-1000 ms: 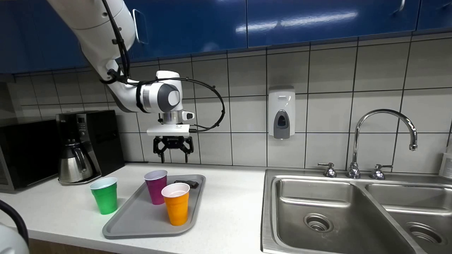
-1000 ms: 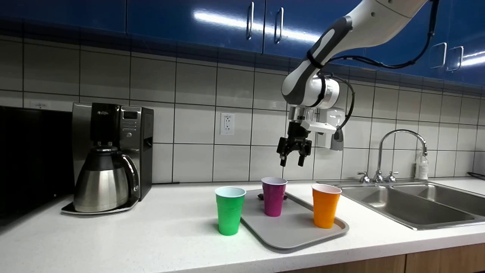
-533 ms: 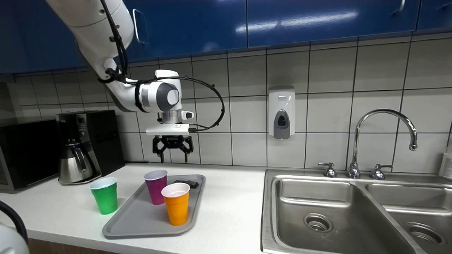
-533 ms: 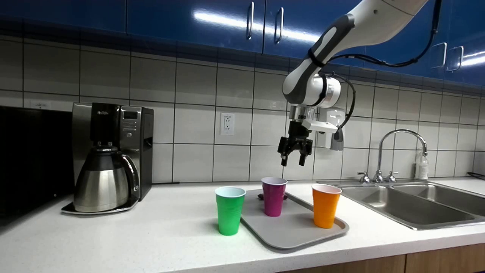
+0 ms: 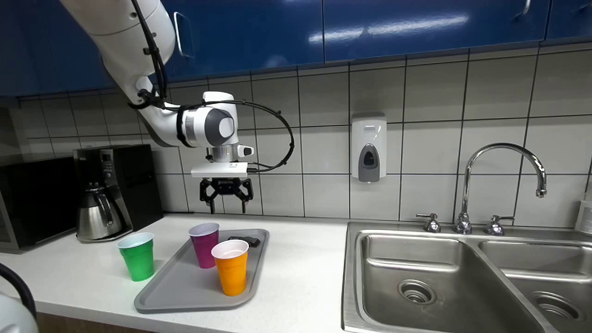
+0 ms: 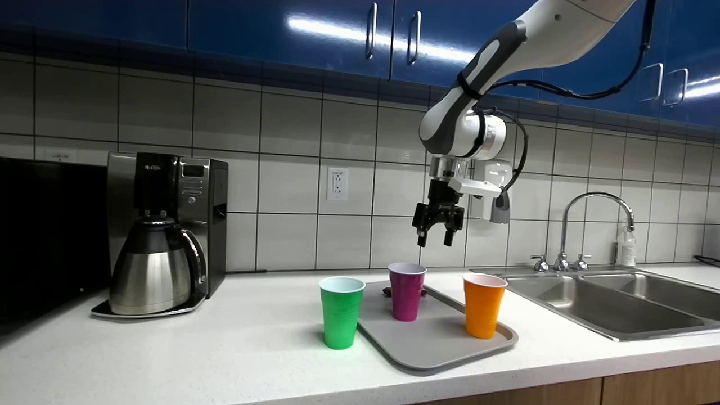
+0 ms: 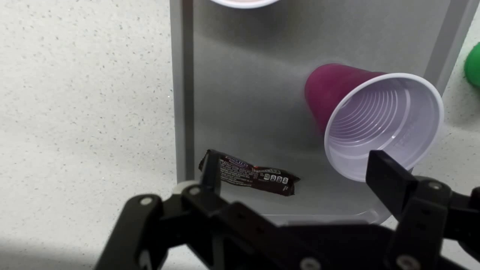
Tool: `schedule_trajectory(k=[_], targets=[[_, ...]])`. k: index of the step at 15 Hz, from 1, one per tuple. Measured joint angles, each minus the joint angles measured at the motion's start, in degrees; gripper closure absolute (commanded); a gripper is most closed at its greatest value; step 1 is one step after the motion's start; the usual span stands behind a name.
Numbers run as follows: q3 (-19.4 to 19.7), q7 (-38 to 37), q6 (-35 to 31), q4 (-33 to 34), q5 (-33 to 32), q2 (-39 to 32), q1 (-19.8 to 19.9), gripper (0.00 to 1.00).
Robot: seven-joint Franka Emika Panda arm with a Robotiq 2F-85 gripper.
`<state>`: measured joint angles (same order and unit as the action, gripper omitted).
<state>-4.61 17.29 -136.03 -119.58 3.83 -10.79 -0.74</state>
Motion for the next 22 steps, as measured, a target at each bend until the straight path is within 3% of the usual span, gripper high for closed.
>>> schedule_trajectory(k=[10,22], targets=[[0.0,-1.7,-0.5,0.0,-0.1,0.0,-0.6,0.0],[-0.9,-6.4,-0.5,-0.2,-3.4,0.8,-5.7,0.0]])
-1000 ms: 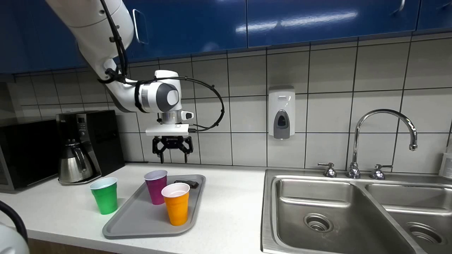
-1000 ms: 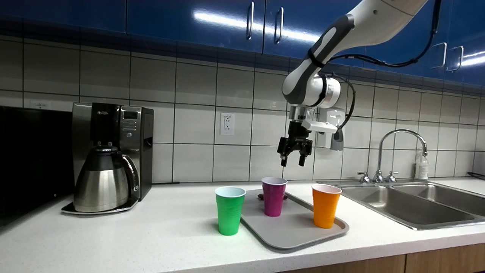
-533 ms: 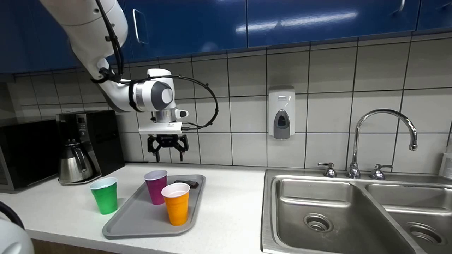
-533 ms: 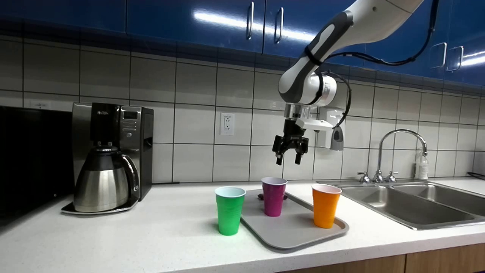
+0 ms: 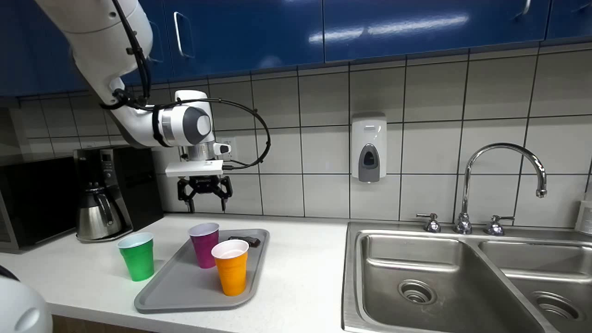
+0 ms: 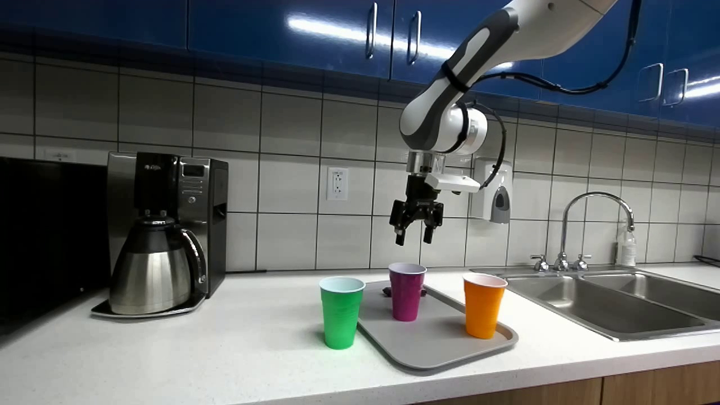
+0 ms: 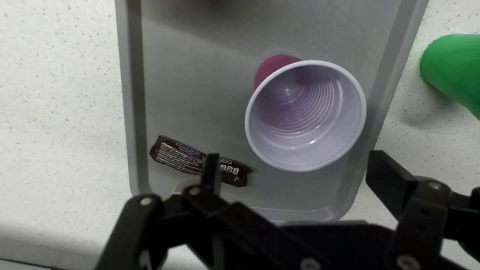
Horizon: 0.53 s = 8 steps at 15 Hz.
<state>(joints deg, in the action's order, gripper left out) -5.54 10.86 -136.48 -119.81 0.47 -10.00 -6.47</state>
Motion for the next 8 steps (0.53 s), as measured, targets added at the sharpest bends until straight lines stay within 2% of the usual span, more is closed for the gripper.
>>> schedule_trajectory(k=[8], targets=[[-1.6,0.0,0.1,-2.0,0.0,1.8,-1.6,0.0]])
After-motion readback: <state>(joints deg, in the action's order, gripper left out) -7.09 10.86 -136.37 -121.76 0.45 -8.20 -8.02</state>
